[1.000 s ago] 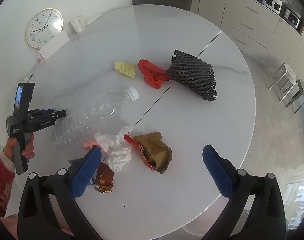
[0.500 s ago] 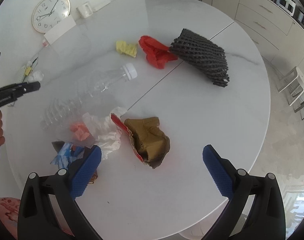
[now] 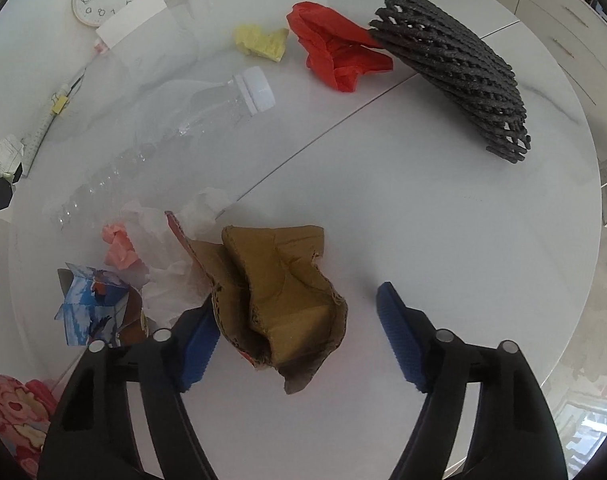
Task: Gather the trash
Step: 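Grasp the crumpled tissue with the left tool while the right tool grasps the brown paper bag, then drop the tissue and brown paper bag into the wastebasket with both tools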
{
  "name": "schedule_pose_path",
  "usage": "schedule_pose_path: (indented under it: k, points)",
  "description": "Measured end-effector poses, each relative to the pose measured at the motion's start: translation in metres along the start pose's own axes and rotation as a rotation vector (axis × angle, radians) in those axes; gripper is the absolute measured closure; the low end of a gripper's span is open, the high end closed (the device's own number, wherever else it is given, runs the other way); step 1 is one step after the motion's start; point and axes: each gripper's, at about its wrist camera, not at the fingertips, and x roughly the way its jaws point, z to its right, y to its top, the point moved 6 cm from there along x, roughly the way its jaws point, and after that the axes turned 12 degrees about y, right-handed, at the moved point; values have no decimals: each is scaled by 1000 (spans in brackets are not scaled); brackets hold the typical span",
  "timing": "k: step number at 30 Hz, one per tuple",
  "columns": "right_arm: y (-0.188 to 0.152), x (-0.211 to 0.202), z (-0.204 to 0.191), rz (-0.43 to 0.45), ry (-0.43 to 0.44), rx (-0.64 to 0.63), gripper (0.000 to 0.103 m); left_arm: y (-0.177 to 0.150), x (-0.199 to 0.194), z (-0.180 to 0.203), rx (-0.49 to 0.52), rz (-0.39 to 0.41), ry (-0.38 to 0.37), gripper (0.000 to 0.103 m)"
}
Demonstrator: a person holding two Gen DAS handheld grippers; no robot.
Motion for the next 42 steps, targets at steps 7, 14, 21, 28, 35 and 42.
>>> schedule_pose_path:
  k: [7,14,21,28,35,42]
  points:
    - [-3,-8,0,23,2,6,50,2,-4,21,54,7,-14,73]
    - [-38,-60,16,130,21,118,50,1,-16,71,156,16,-66,73]
    - [-124,-135,46,204,-76,267,50,-14,-26,182,356,2,-209,73]
    - [-216,-186,82,266,-168,432,50,-43,-31,313,575,-12,-369,73]
    - [-265,-210,108,309,-195,503,50,-56,-27,376,641,-11,-349,38]
    - [-275,-201,114,300,-157,498,50,-38,-43,339,530,32,-265,25]
